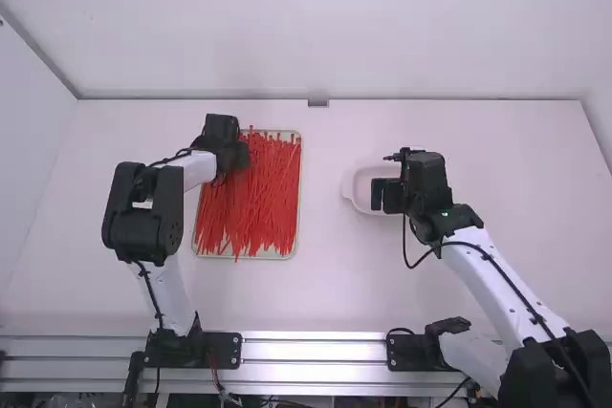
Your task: Fasten the cable tie
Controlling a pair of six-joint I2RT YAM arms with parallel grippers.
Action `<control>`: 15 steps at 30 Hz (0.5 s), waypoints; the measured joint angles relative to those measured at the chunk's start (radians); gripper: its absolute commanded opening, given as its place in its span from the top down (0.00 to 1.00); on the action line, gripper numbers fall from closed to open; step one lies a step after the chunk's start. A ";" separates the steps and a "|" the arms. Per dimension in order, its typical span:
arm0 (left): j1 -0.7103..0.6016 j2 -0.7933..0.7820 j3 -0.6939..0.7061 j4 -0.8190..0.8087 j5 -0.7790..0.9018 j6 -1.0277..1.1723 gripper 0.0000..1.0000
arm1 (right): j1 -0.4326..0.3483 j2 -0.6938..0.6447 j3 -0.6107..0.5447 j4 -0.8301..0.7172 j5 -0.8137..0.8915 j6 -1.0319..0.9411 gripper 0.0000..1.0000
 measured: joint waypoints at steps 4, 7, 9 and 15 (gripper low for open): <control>0.000 0.000 0.000 -0.004 0.000 0.000 0.60 | 0.000 0.000 0.000 0.000 -0.001 0.000 0.01; 0.000 0.000 0.000 -0.005 -0.010 0.001 0.62 | 0.000 0.000 0.000 0.000 0.000 0.000 0.01; 0.000 0.000 0.000 -0.005 -0.026 0.000 0.62 | 0.000 0.000 0.000 0.000 0.000 0.000 0.01; 0.000 0.000 0.000 -0.004 -0.046 0.005 0.65 | 0.000 0.000 0.000 0.000 0.000 0.000 0.01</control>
